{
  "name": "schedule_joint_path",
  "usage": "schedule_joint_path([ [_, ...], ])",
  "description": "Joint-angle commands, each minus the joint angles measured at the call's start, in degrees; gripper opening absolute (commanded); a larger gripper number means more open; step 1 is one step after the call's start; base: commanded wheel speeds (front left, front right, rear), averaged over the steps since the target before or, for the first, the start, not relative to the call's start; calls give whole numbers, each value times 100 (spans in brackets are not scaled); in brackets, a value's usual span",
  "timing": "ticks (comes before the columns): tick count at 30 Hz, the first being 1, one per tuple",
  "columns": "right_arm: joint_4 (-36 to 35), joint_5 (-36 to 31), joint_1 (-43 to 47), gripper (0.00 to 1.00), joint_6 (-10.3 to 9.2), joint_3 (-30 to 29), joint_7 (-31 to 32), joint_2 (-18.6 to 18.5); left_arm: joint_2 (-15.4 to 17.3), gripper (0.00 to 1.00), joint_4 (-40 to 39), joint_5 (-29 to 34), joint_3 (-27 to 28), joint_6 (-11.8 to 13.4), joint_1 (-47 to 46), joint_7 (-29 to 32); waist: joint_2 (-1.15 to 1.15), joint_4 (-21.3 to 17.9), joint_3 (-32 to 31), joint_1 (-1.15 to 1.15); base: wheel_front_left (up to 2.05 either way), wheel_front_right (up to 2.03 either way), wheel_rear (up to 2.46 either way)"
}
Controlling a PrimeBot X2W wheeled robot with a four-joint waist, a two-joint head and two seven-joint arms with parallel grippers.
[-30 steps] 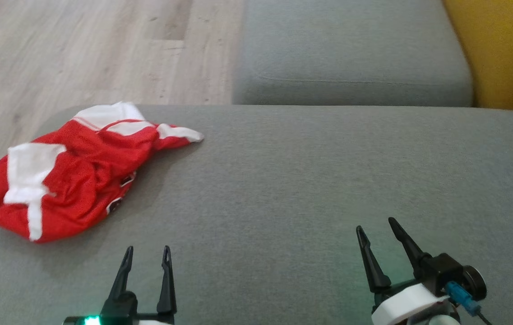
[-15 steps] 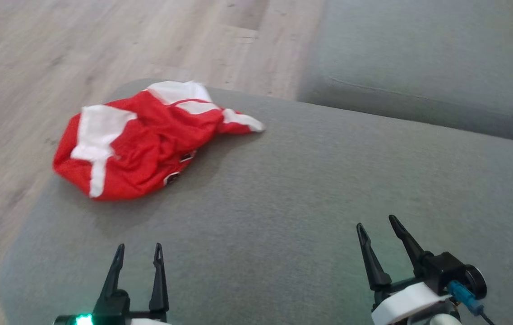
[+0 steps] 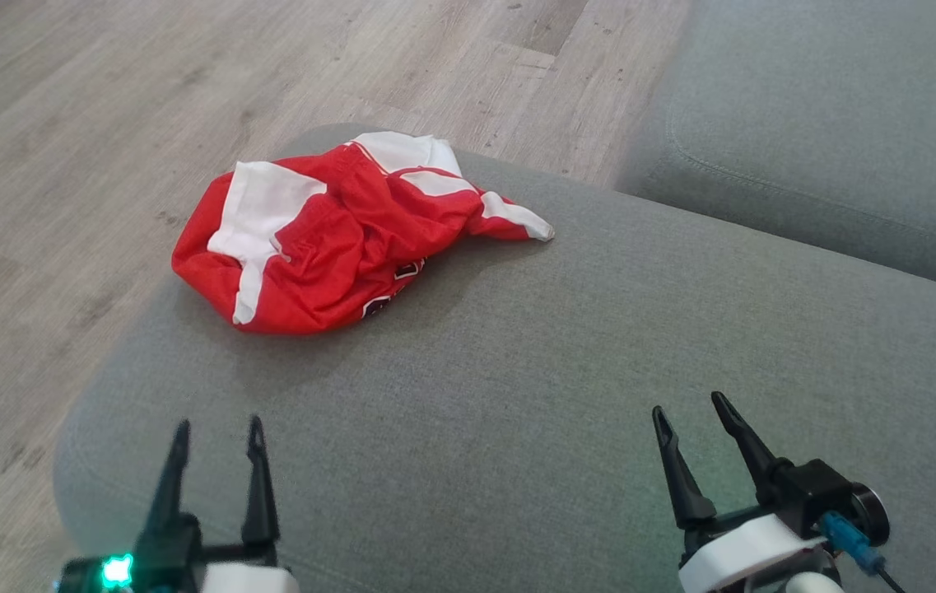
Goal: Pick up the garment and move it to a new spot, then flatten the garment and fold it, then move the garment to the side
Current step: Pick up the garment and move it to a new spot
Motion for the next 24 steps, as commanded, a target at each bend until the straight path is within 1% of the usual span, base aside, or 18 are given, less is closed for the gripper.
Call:
schedule_joint_path([
  [1,-178,-11,-151,100,-4,98,-62,-51,31,100,-283,63,225,41,-327,-56,0,13,17,0,0,0,0],
  [5,-169,-77,-99,100,-4,17,-62,-51,158,100,-601,83,333,-42,-557,-56,0,44,94,0,0,0,0],
  [9,-180,-208,-71,100,-4,-72,-62,-51,405,100,-859,191,337,-205,-1029,-56,0,-12,275,0,0,0,0],
  [10,-194,-266,-87,100,-4,-93,-62,-51,472,100,-917,201,342,-254,-1182,-56,0,-50,386,0,0,0,0],
  [11,-227,-421,-170,100,-4,-159,-62,-51,586,100,-1000,196,360,-350,-1565,-56,0,-134,639,0,0,0,0],
  [13,-260,-600,-275,100,-4,-235,-62,-51,684,100,-968,162,370,-470,-2007,-56,0,-223,886,0,0,0,0],
  [15,-300,-772,-367,100,-4,-263,-62,-86,770,100,-816,129,393,-562,-2486,-56,0,-329,1132,0,0,0,0],
  [16,-332,-820,-399,100,-4,-274,-62,-126,753,100,-691,43,427,-598,-2716,-56,0,-384,1244,0,0,0,0],
  [21,-516,-909,-530,100,-4,-362,-62,-386,907,100,452,-71,393,-842,-3895,3,0,-682,1848,0,0,0,0],
  [24,-640,-931,-631,100,-4,-417,-62,-528,976,100,1197,-113,351,-929,-4663,244,0,-837,2201,0,0,0,0],
])
